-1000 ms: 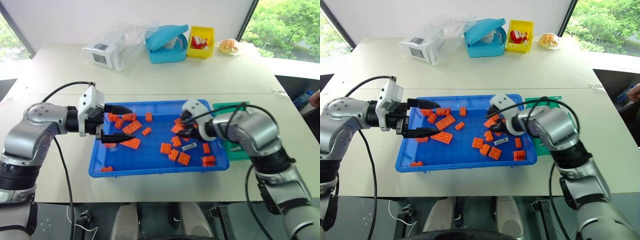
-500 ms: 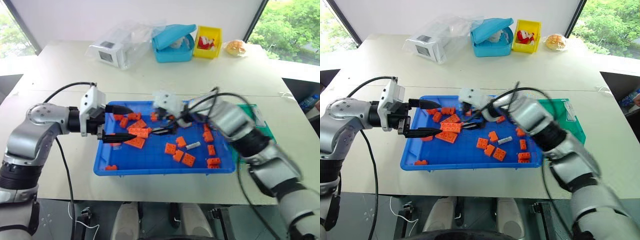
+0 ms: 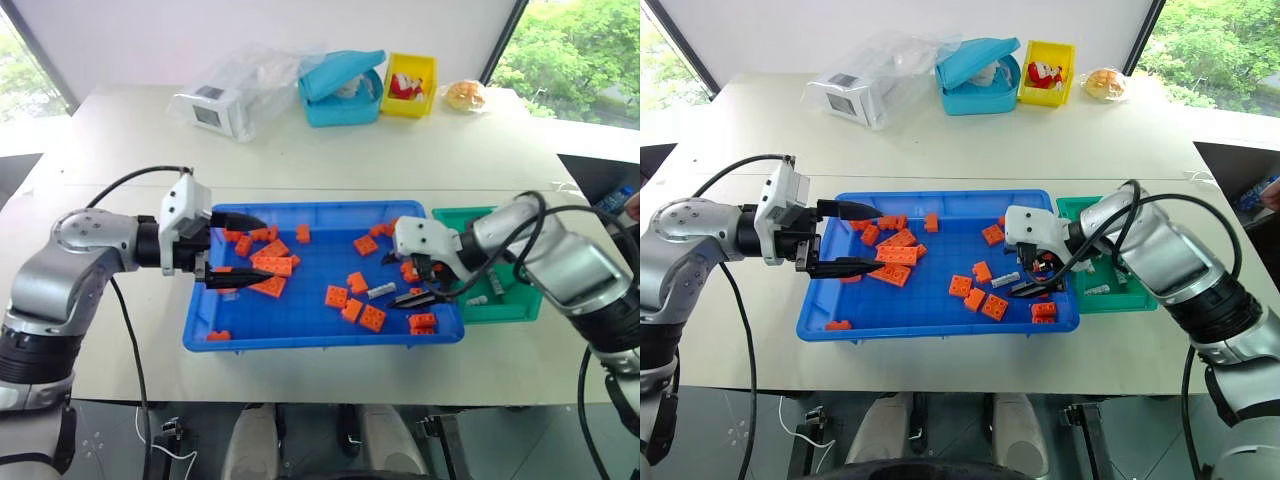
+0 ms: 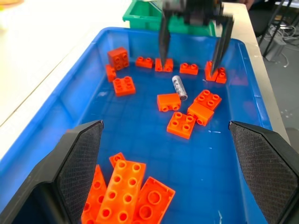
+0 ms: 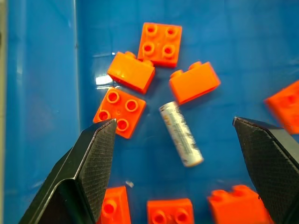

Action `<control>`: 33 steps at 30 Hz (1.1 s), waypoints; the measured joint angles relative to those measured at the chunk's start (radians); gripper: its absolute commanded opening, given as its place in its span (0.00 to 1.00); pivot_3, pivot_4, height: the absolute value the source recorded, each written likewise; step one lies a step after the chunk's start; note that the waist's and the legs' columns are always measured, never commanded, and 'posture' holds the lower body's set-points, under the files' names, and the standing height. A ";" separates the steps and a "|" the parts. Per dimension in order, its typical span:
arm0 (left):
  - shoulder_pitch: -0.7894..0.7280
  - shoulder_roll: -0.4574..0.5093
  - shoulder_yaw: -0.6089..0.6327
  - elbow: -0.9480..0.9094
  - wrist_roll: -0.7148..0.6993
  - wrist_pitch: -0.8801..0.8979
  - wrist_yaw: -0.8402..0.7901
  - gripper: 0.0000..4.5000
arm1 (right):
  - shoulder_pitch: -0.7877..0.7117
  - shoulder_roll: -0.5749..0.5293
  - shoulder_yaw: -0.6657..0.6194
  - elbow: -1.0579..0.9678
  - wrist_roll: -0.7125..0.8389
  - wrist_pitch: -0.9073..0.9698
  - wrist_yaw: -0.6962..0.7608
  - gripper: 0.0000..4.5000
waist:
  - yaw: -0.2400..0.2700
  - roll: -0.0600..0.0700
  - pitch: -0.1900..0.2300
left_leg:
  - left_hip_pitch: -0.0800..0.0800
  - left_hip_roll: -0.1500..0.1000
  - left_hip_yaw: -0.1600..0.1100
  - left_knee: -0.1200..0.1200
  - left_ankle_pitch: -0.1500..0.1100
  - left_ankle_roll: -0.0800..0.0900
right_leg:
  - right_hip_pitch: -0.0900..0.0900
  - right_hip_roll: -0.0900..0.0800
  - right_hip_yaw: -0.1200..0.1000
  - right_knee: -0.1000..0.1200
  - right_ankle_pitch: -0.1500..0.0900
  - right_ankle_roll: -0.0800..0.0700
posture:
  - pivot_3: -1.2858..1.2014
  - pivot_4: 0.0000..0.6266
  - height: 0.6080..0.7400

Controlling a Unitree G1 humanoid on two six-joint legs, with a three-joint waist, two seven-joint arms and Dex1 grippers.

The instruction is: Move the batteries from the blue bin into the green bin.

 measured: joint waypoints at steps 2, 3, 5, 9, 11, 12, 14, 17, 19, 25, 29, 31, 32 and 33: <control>-0.007 -0.002 -0.003 -0.001 -0.001 0.002 -0.002 1.00 | 0.019 0.024 0.007 0.034 -0.033 -0.024 -0.022 0.91 | 0.000 0.000 0.000 | 0.000 0.000 0.000 0.000 0.000 0.000 | 0.000 0.000 0.000 0.000 0.000 0.000 | 0.52 0.24 0.97; -0.007 -0.002 -0.004 0.000 -0.001 0.003 -0.004 1.00 | 0.024 0.036 0.007 0.057 -0.047 -0.032 -0.030 0.91 | 0.000 0.000 0.000 | 0.000 0.000 0.000 0.000 0.000 0.000 | 0.000 0.000 0.000 0.000 0.000 0.000 | 0.52 0.24 0.97; -0.011 -0.004 -0.010 0.000 -0.001 0.003 -0.007 1.00 | 0.026 0.050 0.008 0.091 -0.068 -0.060 -0.038 0.91 | 0.000 0.000 0.000 | 0.000 0.000 0.000 0.000 0.000 0.000 | 0.000 0.000 0.000 0.000 0.000 0.000 | 0.52 0.24 0.97; -0.027 -0.007 -0.010 0.000 -0.001 0.003 -0.017 1.00 | 0.027 0.053 0.008 0.139 -0.107 -0.132 -0.035 0.79 | 0.003 -0.001 0.000 | 0.000 0.000 0.000 0.000 0.000 0.000 | 0.001 0.000 0.000 -0.001 0.000 0.000 | 0.52 0.24 0.97; -0.027 -0.010 -0.010 0.002 -0.001 0.003 -0.019 1.00 | 0.030 0.054 0.007 0.151 -0.123 -0.158 -0.032 0.59 | 0.004 -0.002 -0.001 | 0.000 0.000 -0.001 0.000 0.000 0.000 | 0.002 0.000 0.000 -0.001 0.000 0.000 | 0.52 0.24 0.97; -0.027 -0.012 -0.010 0.003 -0.001 0.003 -0.020 1.00 | 0.031 0.056 0.006 0.153 -0.127 -0.162 -0.029 0.48 | 0.004 -0.003 -0.002 | 0.000 0.000 -0.001 0.001 0.000 0.000 | 0.002 0.000 0.000 -0.001 0.000 0.000 | 0.52 0.24 0.97; -0.027 -0.015 -0.011 0.003 -0.001 0.002 -0.021 1.00 | 0.038 0.060 0.004 0.149 -0.142 -0.167 -0.024 0.24 | 0.004 -0.004 -0.003 | 0.001 0.000 -0.001 0.000 0.000 0.000 | 0.004 0.000 -0.001 -0.001 0.000 0.000 | 0.52 0.24 0.97; -0.028 -0.017 -0.012 0.003 -0.001 0.002 -0.022 1.00 | 0.053 0.068 -0.005 0.121 -0.143 -0.151 -0.018 0.02 | 0.004 -0.005 -0.003 | 0.002 0.000 -0.001 0.000 0.000 0.000 | 0.005 0.000 -0.001 -0.001 0.000 0.000 | 0.52 0.24 0.97; -0.030 -0.017 -0.014 0.004 -0.001 0.002 -0.024 1.00 | 0.066 0.089 -0.010 0.089 -0.134 -0.103 -0.020 0.02 | 0.001 -0.005 -0.003 | 0.002 0.000 -0.001 0.000 0.000 0.000 | 0.005 0.000 -0.001 -0.001 0.000 0.000 | 0.52 0.24 0.97; -0.036 -0.017 -0.016 0.006 0.000 0.001 -0.026 1.00 | 0.011 0.086 -0.152 -0.036 -0.003 0.123 -0.030 0.02 | -0.001 -0.003 -0.002 | 0.002 0.000 -0.001 0.000 0.000 0.000 | 0.003 0.000 -0.001 0.000 0.000 0.000 | 0.52 0.24 0.97; -0.029 -0.016 -0.016 0.006 0.000 0.001 -0.028 1.00 | -0.033 -0.044 -0.331 -0.041 0.053 0.209 -0.039 0.02 | 0.012 -0.003 -0.002 | 0.001 0.000 -0.001 0.000 0.000 0.000 | 0.003 -0.001 -0.001 -0.002 0.000 0.000 | 0.52 0.24 0.97; -0.022 -0.015 -0.016 0.009 0.000 0.000 -0.032 1.00 | -0.007 -0.117 -0.394 -0.017 0.061 0.217 -0.038 0.02 | 0.018 -0.004 -0.002 | 0.001 0.000 -0.001 -0.001 0.000 0.000 | 0.003 -0.001 -0.001 -0.002 0.000 0.000 | 0.52 0.24 0.97; -0.021 -0.015 -0.016 0.009 0.000 -0.001 -0.033 1.00 | 0.015 -0.146 -0.419 -0.002 0.064 0.217 -0.038 0.02 | 0.021 -0.003 -0.002 | 0.001 0.000 -0.001 -0.001 0.000 0.000 | 0.003 -0.001 -0.001 -0.002 0.000 0.000 | 0.52 0.24 0.97; -0.019 -0.014 -0.015 0.010 0.000 -0.003 -0.036 1.00 | 0.053 -0.182 -0.445 0.013 0.064 0.213 -0.038 0.02 | 0.023 -0.004 -0.002 | 0.001 0.000 -0.001 -0.001 0.000 0.000 | 0.003 -0.001 -0.001 -0.002 0.000 0.000 | 0.52 0.24 0.97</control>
